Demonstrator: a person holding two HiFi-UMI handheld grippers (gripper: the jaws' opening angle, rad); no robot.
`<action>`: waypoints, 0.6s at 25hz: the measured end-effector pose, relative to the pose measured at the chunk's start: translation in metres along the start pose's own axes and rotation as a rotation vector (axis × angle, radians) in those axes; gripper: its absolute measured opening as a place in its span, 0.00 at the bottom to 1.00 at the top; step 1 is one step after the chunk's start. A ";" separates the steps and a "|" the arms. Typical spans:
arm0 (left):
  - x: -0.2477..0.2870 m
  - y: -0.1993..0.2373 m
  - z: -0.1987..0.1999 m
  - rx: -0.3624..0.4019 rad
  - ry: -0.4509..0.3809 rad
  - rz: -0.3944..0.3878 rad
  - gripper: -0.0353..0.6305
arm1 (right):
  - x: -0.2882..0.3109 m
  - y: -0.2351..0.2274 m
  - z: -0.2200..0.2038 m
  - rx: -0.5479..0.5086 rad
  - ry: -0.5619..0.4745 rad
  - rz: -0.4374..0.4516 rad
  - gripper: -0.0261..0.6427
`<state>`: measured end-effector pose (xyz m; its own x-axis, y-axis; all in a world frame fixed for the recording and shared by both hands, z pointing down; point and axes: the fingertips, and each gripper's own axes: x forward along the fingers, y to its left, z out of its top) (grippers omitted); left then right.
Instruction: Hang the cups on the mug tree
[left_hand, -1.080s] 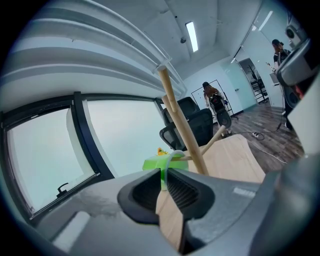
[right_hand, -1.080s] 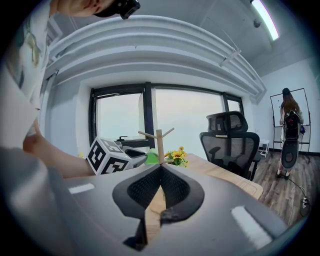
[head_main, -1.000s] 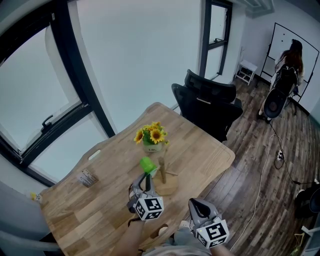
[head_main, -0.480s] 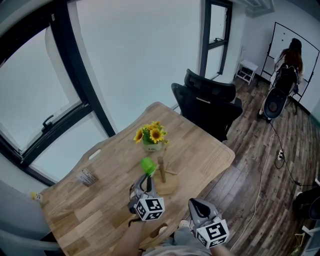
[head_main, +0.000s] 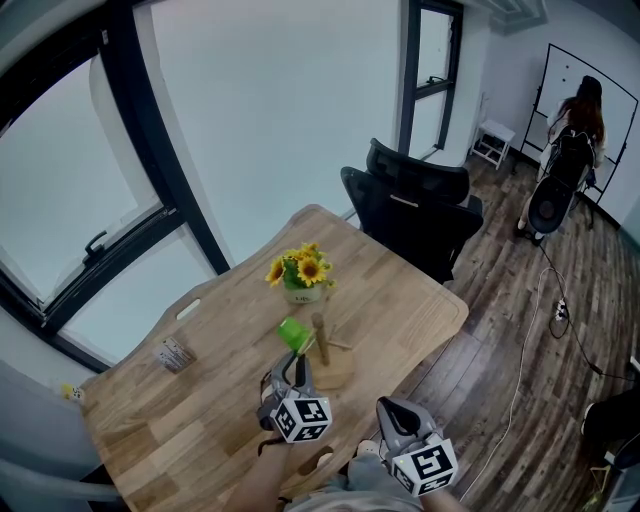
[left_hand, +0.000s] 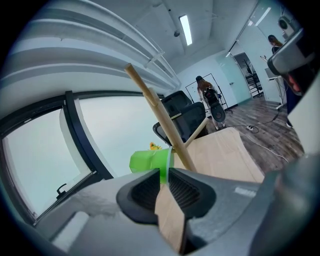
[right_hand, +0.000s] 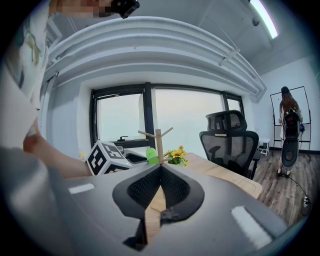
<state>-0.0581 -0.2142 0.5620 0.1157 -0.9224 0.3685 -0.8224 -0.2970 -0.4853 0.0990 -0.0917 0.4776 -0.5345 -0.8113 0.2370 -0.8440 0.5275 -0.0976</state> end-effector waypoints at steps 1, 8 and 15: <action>0.000 -0.002 -0.001 0.004 0.005 -0.006 0.15 | 0.000 0.000 0.000 0.001 0.000 -0.001 0.04; -0.002 -0.012 -0.006 0.001 0.019 -0.037 0.15 | -0.002 0.001 -0.003 0.001 0.003 0.006 0.04; -0.015 -0.024 -0.004 -0.134 0.020 -0.116 0.15 | 0.000 0.004 -0.003 0.001 0.005 0.022 0.04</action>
<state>-0.0425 -0.1924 0.5709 0.2040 -0.8784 0.4323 -0.8712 -0.3643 -0.3291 0.0958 -0.0891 0.4801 -0.5530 -0.7982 0.2391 -0.8318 0.5452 -0.1037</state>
